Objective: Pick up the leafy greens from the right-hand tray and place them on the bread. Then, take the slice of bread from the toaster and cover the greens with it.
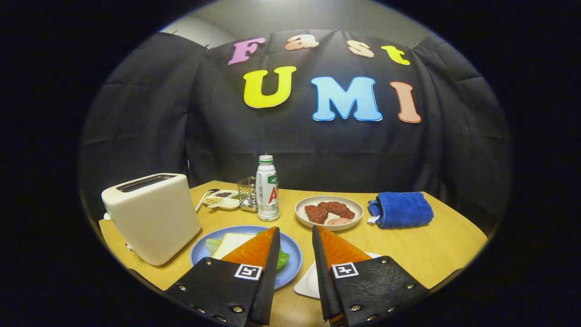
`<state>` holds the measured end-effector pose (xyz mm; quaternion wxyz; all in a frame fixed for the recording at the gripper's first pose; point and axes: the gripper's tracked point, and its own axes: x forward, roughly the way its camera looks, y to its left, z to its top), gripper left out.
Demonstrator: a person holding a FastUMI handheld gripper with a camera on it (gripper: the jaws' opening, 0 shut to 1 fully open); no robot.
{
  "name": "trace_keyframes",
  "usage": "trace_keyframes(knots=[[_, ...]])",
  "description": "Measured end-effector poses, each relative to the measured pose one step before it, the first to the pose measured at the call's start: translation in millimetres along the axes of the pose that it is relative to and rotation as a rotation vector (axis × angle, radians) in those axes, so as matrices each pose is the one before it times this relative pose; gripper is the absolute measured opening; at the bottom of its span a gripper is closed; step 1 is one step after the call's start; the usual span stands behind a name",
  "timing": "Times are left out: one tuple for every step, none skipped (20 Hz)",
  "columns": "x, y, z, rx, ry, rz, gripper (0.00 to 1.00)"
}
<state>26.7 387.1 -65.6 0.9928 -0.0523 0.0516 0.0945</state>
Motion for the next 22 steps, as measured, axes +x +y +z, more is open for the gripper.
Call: trace_keyframes(knots=[[-5.22,-10.78,3.96,-0.01974,-0.01767,-0.0047,0.42],[-5.89,-12.26,3.58,-0.02579,-0.01801,-0.01136,0.42],[-5.5,-12.79,4.57,-0.02967,-0.02022,-0.01407,0.42],[-5.15,-12.74,2.75,-0.0349,-0.01852,-0.01737,0.42],[-5.74,-14.28,2.03,-0.03175,-0.01627,-0.02014,0.42],[-5.26,-13.41,1.43,-0.02499,-0.01847,-0.02044,0.42],[-2.92,-10.04,0.49,-0.01532,-0.01328,-0.01216,0.42],[-6.65,-10.91,-0.52,-0.011,-0.01263,-0.00443,0.42],[-4.25,-10.48,-0.82,0.00545,-0.00737,-0.00082,0.41],[-4.13,-11.09,-2.49,0.01025,-0.00201,-0.00317,0.41],[-3.32,-11.3,-1.91,0.00192,-0.00056,-0.0011,0.41],[-1.34,-14.02,-2.5,-0.00674,-0.00678,-0.00285,0.42],[-0.74,-14.54,-3.85,-0.021,-0.00782,-0.00584,0.41],[-2.36,-9.67,-6.0,0.00175,0.00759,0.01071,0.41],[-3.33,-7.18,-6.73,0.02147,0.00687,0.0273,0.41],[-0.61,-9.72,-4.02,0.01717,0.0049,0.00569,0.42],[1.13,-17.6,-2.02,-0.00191,-0.0064,-0.01161,0.41],[-0.75,-24.42,-0.44,-0.00147,-0.01137,-0.02876,0.39],[-0.36,-22.23,2.18,0.00622,-0.01952,-0.02222,0.39],[-2.79,-20.58,0.33,0.00901,-0.01344,-0.01803,0.39],[-1.64,-18.32,-2.37,0.01136,-0.005,-0.00819,0.39],[-1.72,-17.66,-4.4,0.0144,0.00656,-0.00585,0.39]])
